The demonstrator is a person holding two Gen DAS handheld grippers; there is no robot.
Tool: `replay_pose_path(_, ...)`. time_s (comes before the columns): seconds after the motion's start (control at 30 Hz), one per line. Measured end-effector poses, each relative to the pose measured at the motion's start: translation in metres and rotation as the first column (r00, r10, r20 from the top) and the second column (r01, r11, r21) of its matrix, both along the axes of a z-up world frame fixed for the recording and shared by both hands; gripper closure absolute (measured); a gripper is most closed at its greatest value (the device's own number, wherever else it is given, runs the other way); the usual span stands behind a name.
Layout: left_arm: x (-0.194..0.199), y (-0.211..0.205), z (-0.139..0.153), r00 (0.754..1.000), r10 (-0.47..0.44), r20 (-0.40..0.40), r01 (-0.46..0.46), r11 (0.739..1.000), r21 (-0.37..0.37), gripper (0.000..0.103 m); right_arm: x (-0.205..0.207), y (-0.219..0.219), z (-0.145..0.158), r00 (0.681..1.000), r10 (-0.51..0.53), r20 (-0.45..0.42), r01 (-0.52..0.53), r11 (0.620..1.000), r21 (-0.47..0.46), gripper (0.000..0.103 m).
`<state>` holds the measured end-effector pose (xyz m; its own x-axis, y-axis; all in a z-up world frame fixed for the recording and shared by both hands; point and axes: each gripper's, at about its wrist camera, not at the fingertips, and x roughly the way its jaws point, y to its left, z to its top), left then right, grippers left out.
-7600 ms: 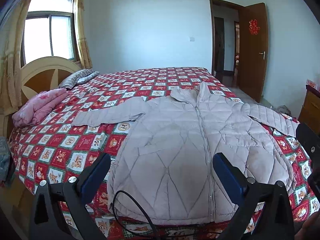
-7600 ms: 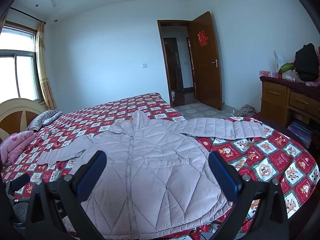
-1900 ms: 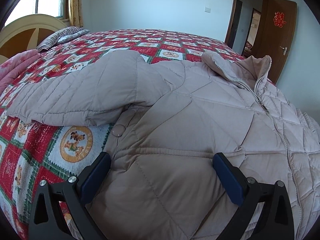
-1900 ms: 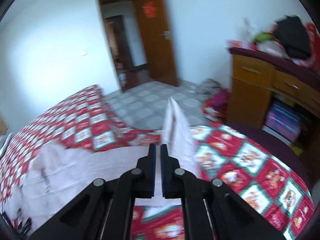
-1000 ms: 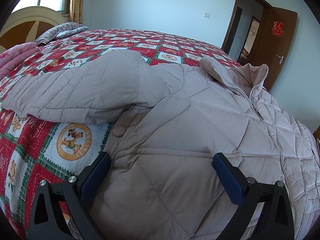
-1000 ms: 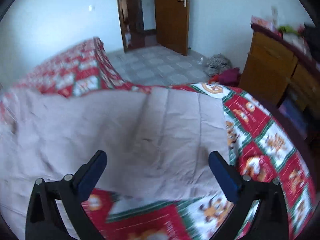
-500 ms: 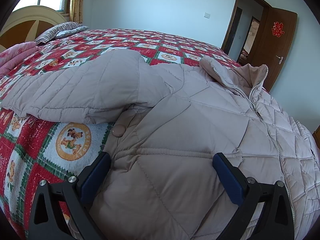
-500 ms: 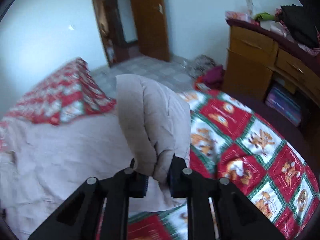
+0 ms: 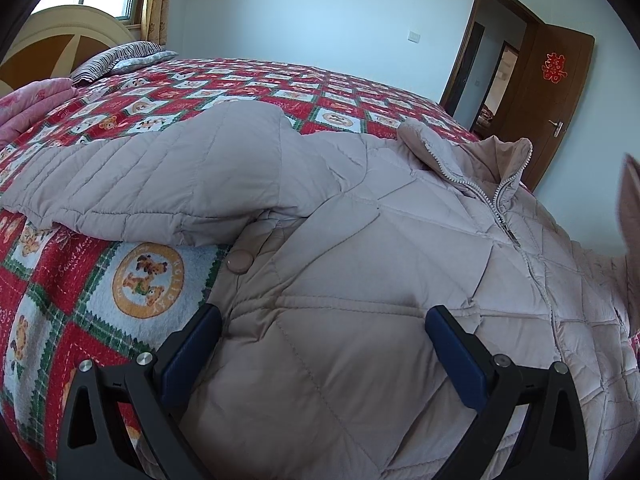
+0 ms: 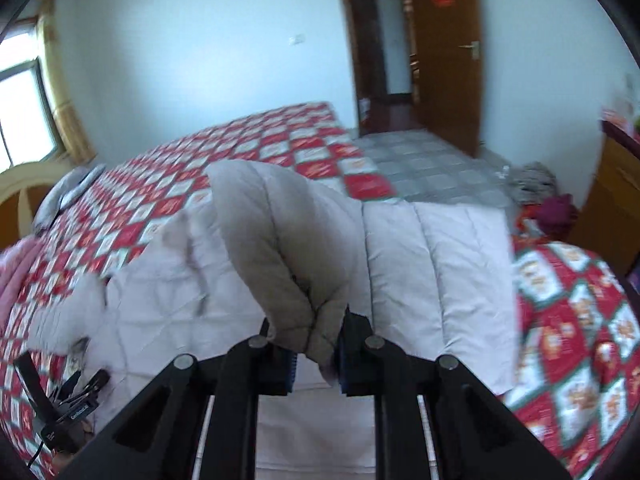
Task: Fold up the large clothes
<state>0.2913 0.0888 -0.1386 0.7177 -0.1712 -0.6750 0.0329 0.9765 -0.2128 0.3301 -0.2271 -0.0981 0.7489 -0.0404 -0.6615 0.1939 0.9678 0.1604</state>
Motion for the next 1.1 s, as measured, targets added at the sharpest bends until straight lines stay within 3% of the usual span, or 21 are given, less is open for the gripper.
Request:
replay_pose_path(0.4,-0.002,0.004,0.000,1.000,-0.005,0.013,0.006,0.999,-0.038,0.001,0.060,0.120,-0.058,0.970,0.210,-0.123,-0.195,0.974,0.118,0.085)
replay_pose_path(0.7,-0.003,0.007,0.000,1.000,-0.011,0.023,0.012,0.997,-0.071,0.001,0.086,0.152,-0.084,0.939,0.304,-0.160,-0.259,0.933,0.252,0.084)
replay_pose_path(0.8,-0.003,0.006,0.000,1.000,-0.012,0.025,0.014,0.997,-0.075,0.001,0.085,0.150,-0.089,0.939,0.313,-0.140,-0.267,0.923,0.276,0.075)
replay_pose_path(0.87,-0.003,0.007,0.000,1.000,-0.011,0.023,0.013,0.997,-0.072,0.001,0.086,0.150,-0.090,0.931,0.345,-0.119,-0.294,0.902,0.316,0.051)
replay_pose_path(0.9,-0.003,0.006,0.000,1.000,-0.011,0.023,0.012,0.997,-0.071,0.001,0.083,0.150,-0.087,0.923,0.372,-0.100,-0.320,0.884,0.341,0.033)
replay_pose_path(0.93,-0.003,0.006,0.000,1.000,-0.011,0.023,0.012,0.997,-0.071,0.001,0.085,0.153,-0.083,0.921,0.377,-0.098,-0.325,0.883,0.337,0.027)
replay_pose_path(1.03,-0.003,0.006,0.000,1.000,-0.011,0.023,0.012,0.997,-0.071,0.001,0.076,0.149,-0.059,0.932,0.361,-0.037,-0.333,0.891,0.308,0.026)
replay_pose_path(1.1,-0.003,0.006,0.000,1.000,-0.011,0.021,0.012,0.998,-0.067,0.001,0.059,0.123,-0.028,0.943,0.327,0.065,-0.331,0.900,0.284,0.026)
